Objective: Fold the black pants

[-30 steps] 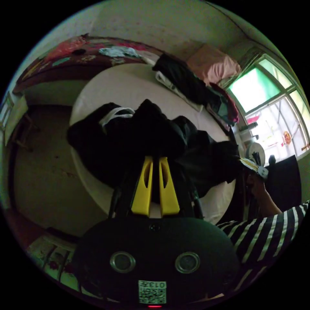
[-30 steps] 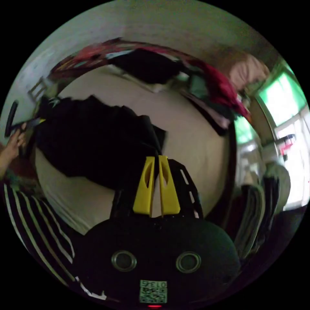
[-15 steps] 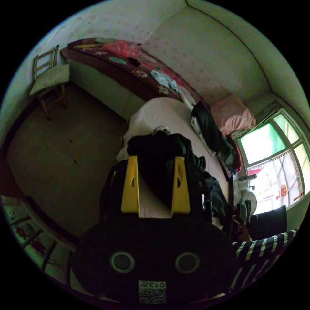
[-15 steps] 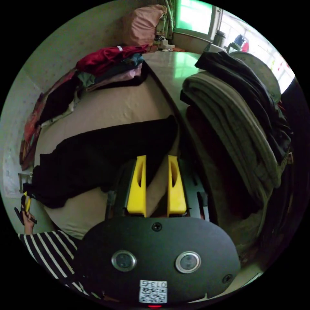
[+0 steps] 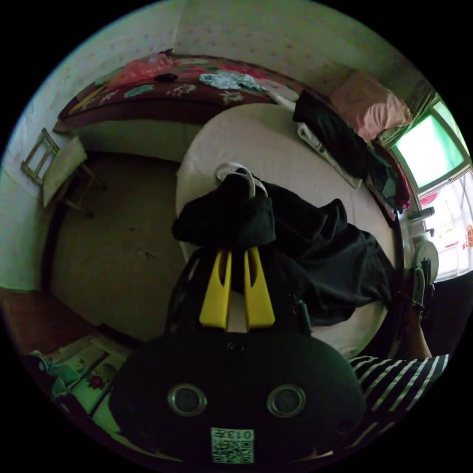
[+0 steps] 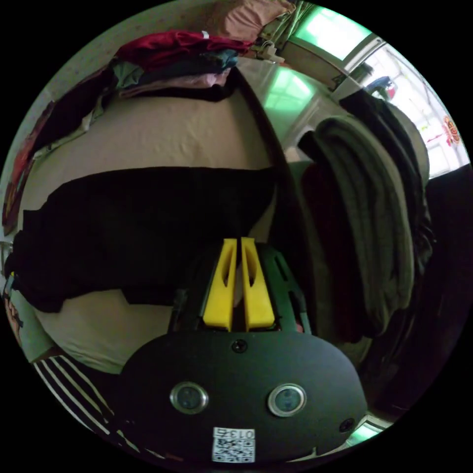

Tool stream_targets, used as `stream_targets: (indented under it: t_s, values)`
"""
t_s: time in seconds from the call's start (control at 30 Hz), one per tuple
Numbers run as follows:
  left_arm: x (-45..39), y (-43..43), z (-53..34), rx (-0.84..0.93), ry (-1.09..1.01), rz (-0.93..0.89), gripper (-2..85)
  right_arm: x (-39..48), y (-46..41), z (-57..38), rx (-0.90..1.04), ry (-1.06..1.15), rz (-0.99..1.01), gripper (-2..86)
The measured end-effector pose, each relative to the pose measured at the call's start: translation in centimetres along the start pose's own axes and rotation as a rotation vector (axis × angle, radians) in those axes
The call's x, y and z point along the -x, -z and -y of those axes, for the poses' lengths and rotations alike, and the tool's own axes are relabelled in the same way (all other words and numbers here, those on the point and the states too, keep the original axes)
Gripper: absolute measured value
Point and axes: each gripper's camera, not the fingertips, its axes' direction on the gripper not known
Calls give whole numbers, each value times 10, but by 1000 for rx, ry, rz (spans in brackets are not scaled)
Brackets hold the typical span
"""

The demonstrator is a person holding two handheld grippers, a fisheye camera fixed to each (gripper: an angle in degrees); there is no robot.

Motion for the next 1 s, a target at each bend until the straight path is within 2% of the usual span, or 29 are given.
stream_targets:
  t_s: [0.2,0.33,0.43,0.5,0.67,0.73,0.83,0.9,1.0]
  values:
    - [48,40,-7,-95,150,35,45,-20,3,-19,10,4,50,53]
    - [67,45,-20,-90,218,-115,73,-20,16,-30,-41,-46,96,82]
    - [67,60,-30,-157,218,-141,118,7,36,-37,-132,112,193,88]
    - [67,65,-35,-167,232,-186,142,43,50,-44,-206,309,203,93]
    - [57,61,-36,-72,191,-185,170,103,44,-44,-172,576,138,114]
    - [51,61,-31,-30,175,-154,153,118,41,-40,-149,639,128,114]
    - [44,67,-23,20,150,-46,54,137,33,-35,-142,716,83,91]
    - [43,73,-20,33,141,-28,35,148,20,-27,-57,753,70,30]
    - [42,89,-15,31,95,-38,24,150,21,-17,-57,711,53,12]
